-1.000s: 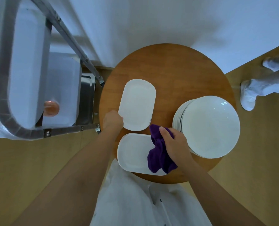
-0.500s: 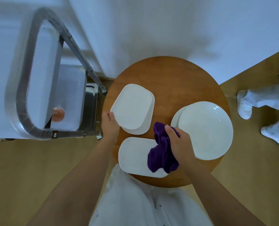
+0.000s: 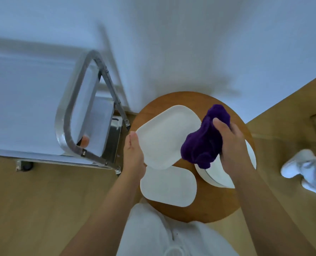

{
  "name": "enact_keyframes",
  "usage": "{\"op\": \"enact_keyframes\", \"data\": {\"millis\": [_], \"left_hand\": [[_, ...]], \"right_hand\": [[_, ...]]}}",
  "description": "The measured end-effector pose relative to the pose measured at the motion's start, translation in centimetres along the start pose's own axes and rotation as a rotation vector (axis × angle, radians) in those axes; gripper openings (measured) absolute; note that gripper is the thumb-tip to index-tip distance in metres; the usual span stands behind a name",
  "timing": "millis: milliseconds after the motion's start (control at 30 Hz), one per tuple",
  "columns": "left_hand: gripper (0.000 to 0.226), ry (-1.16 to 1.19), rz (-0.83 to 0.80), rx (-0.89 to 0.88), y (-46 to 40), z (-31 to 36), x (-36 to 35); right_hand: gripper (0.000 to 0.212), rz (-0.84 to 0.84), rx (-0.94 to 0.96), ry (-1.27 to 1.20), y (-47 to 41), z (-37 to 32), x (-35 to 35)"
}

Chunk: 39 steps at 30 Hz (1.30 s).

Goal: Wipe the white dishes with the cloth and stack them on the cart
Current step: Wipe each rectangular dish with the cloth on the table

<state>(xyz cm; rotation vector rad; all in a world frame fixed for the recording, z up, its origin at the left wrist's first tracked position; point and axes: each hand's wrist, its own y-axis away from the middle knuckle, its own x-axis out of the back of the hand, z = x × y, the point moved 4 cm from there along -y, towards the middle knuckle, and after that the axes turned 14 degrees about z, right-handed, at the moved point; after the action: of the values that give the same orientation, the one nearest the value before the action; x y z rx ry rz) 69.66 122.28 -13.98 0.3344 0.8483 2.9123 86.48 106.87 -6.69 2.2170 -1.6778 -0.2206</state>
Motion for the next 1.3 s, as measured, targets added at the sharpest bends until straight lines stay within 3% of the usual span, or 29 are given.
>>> {"op": "enact_keyframes", "data": {"millis": [33, 100, 133, 200, 300, 433, 500, 600, 767, 1000, 1167, 1300], "left_hand": [[0.05, 0.006, -0.025, -0.009, 0.9, 0.5, 0.1], [0.042, 0.024, -0.045, -0.041, 2.5, 1.4, 0.5], [0.032, 0.037, -0.054, -0.042, 3.3, 1.7, 0.6], [0.012, 0.073, -0.074, -0.032, 4.4, 2.1, 0.9], [0.017, 0.054, -0.111, -0.089, 5.6, 3.0, 0.8], [0.024, 0.072, -0.162, -0.107, 5.9, 3.1, 0.5], [0.04, 0.119, -0.188, -0.094, 6.1, 3.8, 0.4], [0.034, 0.215, -0.178, -0.107, 5.9, 5.2, 0.9], [0.036, 0.311, -0.139, 0.027, 5.8, 5.9, 1.6], [0.048, 0.084, -0.201, -0.039, 5.2, 7.3, 2.2], [0.036, -0.083, -0.244, -0.216, 3.9, 9.5, 3.2], [0.035, -0.013, -0.185, -0.182, 4.4, 9.2, 2.7]], "right_hand": [[0.048, -0.065, 0.056, 0.082, 0.5, -0.4, -0.4], [0.067, -0.121, 0.325, 0.523, 1.2, -0.7, -1.3], [0.073, -0.086, 0.497, 0.775, 1.6, -0.6, -1.7], [0.075, 0.002, 0.731, 0.99, 2.7, -0.6, -2.6], [0.071, 0.011, 0.767, 1.048, 3.5, -0.4, -4.3], [0.069, -0.123, 0.797, 0.985, 6.2, -0.1, -6.7], [0.067, -0.184, 0.86, 0.963, 8.3, 0.4, -7.8], [0.061, -0.218, 0.963, 0.953, 10.1, 0.6, -8.6], [0.058, -0.3, 1.078, 0.901, 11.0, 0.3, -7.6], [0.062, -0.653, 1.267, 0.981, 9.0, 0.2, -2.9], [0.069, -0.58, 1.365, 1.183, 6.1, -1.0, 0.1], [0.081, -0.486, 1.223, 1.221, 5.6, -0.4, -0.3]]}}
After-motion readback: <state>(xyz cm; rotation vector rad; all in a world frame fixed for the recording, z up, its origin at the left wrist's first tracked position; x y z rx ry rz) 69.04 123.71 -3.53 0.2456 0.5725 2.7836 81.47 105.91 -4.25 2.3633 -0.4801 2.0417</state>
